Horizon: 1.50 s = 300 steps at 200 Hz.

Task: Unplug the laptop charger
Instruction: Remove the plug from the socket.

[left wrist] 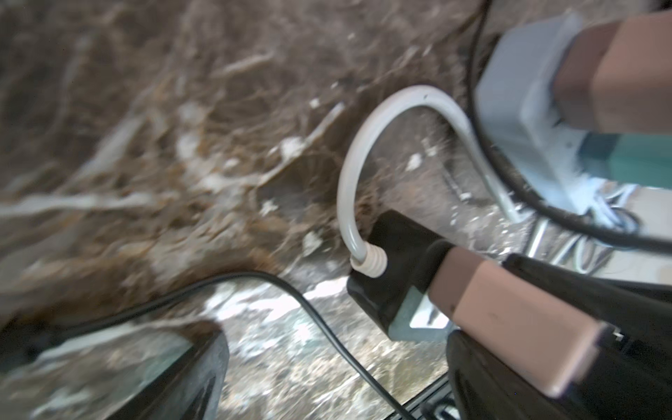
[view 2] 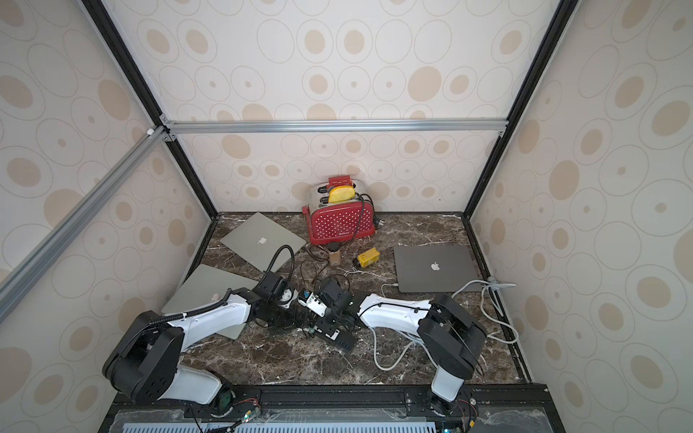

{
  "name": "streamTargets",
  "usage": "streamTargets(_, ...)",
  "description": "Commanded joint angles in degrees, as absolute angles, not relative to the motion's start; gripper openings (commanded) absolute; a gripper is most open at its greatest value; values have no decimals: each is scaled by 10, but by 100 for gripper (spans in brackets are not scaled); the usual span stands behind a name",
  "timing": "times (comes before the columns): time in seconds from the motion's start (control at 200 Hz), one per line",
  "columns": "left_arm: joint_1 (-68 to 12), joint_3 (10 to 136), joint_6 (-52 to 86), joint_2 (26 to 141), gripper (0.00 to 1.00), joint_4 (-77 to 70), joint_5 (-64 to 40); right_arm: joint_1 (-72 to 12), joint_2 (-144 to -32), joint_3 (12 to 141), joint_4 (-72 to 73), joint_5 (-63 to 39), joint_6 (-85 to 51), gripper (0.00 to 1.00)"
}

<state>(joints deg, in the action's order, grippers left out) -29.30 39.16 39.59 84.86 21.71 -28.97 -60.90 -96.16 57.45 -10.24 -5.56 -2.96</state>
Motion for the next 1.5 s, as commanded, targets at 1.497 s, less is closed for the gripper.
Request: streamTargets(1.497, -321, 352, 370, 906, 98, 330, -112, -596, -917, 459, 61, -94, -78, 0)
